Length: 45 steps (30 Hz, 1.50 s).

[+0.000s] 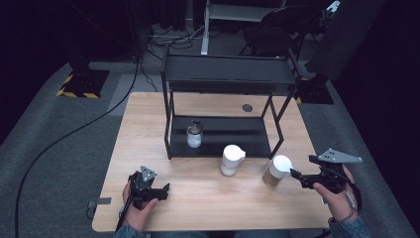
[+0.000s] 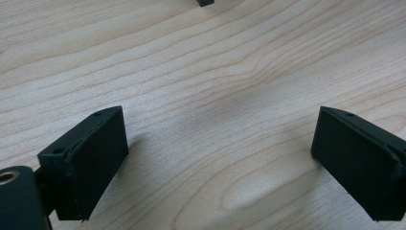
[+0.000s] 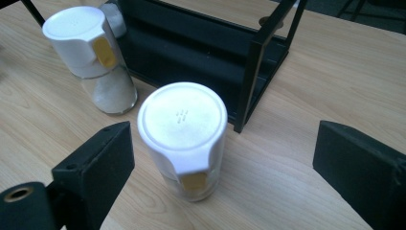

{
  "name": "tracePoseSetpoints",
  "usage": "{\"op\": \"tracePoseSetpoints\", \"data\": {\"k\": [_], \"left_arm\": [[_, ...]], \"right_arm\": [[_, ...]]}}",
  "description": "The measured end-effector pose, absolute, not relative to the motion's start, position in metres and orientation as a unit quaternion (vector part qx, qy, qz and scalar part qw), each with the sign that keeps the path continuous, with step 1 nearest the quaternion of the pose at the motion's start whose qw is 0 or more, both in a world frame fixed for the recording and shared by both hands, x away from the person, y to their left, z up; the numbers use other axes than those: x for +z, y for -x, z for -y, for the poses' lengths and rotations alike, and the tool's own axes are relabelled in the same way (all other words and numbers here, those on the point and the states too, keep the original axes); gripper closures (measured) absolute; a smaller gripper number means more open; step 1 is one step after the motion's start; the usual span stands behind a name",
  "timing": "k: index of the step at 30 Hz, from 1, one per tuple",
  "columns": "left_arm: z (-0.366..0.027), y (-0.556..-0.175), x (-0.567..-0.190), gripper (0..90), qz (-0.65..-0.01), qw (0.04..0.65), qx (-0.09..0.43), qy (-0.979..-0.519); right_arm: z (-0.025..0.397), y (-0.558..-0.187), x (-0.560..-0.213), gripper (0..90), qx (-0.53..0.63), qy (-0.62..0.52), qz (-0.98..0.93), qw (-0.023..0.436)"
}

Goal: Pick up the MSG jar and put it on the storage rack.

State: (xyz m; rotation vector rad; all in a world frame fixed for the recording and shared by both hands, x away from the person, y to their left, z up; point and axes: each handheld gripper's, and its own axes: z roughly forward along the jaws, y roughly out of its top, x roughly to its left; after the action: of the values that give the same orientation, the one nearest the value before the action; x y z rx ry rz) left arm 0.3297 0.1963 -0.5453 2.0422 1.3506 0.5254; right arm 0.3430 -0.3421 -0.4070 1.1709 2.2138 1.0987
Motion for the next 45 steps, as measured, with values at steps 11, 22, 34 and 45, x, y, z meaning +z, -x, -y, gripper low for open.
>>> {"op": "tracePoseSetpoints", "data": {"k": [11,22,34,45], "left_arm": [[-0.196,-0.330,-0.545,5.2,-0.513,0.314,0.199,-0.774],[-0.196,-0.330,-0.545,5.2,-0.513,0.314,0.199,-0.774],[-0.196,-0.330,-0.545,5.1,-0.513,0.314,0.199,-0.774],[-0.196,-0.330,-0.545,5.1,-0.513,0.314,0.199,-0.774]], "right_arm": [[0.322,-0.349,-0.401,6.9,0.393,-0.408,-0.800,0.199],[0.306,-0.353,-0.398,6.9,0.393,-0.399,-0.806,0.194],[0.287,-0.356,-0.393,6.9,0.390,-0.388,-0.812,0.195],[0.271,-0.360,-0.389,6.9,0.393,-0.379,-0.816,0.194]]}}
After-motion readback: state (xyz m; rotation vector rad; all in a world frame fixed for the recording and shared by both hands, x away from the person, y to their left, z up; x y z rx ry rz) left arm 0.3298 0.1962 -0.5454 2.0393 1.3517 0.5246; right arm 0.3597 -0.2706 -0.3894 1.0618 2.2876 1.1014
